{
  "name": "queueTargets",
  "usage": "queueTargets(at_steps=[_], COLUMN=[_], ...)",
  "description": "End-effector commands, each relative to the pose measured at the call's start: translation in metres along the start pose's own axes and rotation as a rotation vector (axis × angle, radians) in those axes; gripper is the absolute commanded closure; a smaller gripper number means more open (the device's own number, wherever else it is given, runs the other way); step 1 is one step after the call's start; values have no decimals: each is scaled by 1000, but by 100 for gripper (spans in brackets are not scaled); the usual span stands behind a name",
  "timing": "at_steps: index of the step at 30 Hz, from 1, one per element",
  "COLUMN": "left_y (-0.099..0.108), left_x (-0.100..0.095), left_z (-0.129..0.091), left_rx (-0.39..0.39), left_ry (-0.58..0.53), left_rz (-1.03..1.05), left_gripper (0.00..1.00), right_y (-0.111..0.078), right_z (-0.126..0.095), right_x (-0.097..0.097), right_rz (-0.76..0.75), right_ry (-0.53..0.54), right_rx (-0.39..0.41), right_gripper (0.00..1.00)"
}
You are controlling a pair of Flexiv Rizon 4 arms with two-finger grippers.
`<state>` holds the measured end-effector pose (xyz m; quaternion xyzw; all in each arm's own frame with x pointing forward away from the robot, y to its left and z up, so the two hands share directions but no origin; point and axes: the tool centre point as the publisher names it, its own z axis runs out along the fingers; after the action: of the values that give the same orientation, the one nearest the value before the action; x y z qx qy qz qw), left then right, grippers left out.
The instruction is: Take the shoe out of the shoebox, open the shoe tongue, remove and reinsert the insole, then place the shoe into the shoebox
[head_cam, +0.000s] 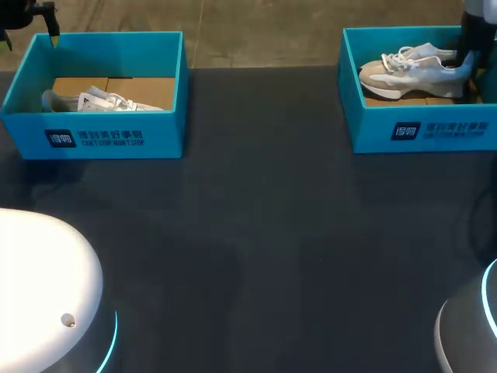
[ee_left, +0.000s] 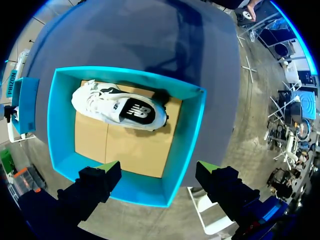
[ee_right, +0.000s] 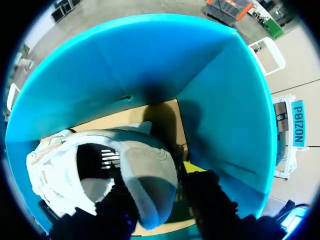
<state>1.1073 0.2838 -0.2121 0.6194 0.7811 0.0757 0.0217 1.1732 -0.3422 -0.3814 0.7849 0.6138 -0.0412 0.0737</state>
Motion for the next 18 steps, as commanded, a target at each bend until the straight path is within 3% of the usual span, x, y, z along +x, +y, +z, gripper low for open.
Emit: queueTargets(at_steps=[1,4,11,18], left_y=[0,0,0,0], left_x=[0,0,0,0], left_z=[0,0,0,0], left_rx=[1,1,1,1], left_ry=[1,1,1,1], left_rz=[1,1,1,1], left_gripper=[0,0,0,0], right_y=[12,11,6,-4], right_z=[4,5,2,-18], right_x=[3,2,0,-6], right_rz=[-5,-8,-5,0], right_ry=[-6,-14,-25,-12], right_rx=[56,69,78,86], right_gripper=[84,100,100,100])
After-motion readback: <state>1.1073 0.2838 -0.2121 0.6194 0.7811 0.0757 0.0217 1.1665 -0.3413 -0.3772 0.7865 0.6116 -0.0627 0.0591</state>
